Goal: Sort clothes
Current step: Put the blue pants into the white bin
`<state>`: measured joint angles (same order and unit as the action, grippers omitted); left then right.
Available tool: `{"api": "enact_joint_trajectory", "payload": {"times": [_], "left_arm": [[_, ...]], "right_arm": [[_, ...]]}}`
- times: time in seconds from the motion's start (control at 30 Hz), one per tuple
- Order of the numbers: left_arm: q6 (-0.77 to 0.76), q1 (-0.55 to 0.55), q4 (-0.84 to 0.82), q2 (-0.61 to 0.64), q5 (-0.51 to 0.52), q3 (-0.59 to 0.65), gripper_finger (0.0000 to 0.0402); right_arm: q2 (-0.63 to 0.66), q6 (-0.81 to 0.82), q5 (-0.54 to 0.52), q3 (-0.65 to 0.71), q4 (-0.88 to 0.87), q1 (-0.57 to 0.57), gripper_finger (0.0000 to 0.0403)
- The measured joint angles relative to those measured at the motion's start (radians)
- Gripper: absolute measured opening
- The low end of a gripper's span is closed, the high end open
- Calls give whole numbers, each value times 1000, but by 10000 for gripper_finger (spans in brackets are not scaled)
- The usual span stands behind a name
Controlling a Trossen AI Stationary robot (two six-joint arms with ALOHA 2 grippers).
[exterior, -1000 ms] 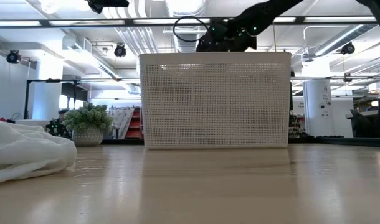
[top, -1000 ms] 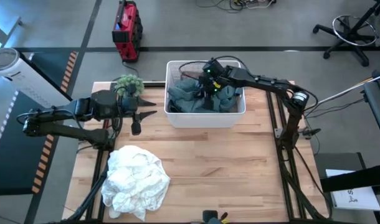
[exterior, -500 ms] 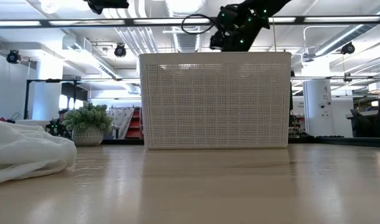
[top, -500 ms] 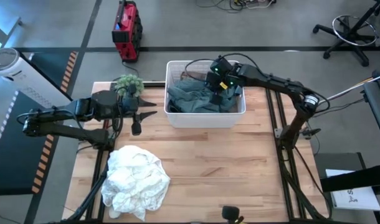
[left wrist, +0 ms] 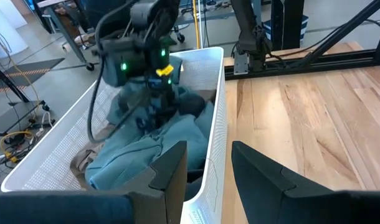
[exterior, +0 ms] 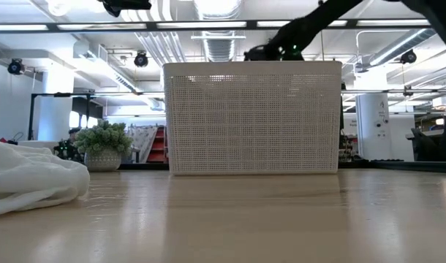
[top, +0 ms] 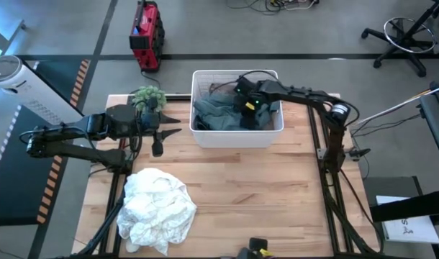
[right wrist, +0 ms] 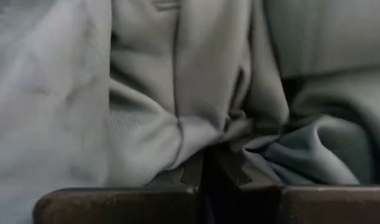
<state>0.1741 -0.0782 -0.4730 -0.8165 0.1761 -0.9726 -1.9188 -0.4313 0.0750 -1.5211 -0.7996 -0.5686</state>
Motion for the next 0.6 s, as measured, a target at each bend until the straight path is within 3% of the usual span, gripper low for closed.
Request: {"api": "enact_joint_trajectory", "payload": {"times": [0.27,0.6], "left_arm": [[0,0,0,0,-1,0,113],[-35,0,-8,0,-5,52,125]], "right_arm": [[-24,-7,27,-1,8,6,0],[142,13,-9,-37,29,23,0]]}}
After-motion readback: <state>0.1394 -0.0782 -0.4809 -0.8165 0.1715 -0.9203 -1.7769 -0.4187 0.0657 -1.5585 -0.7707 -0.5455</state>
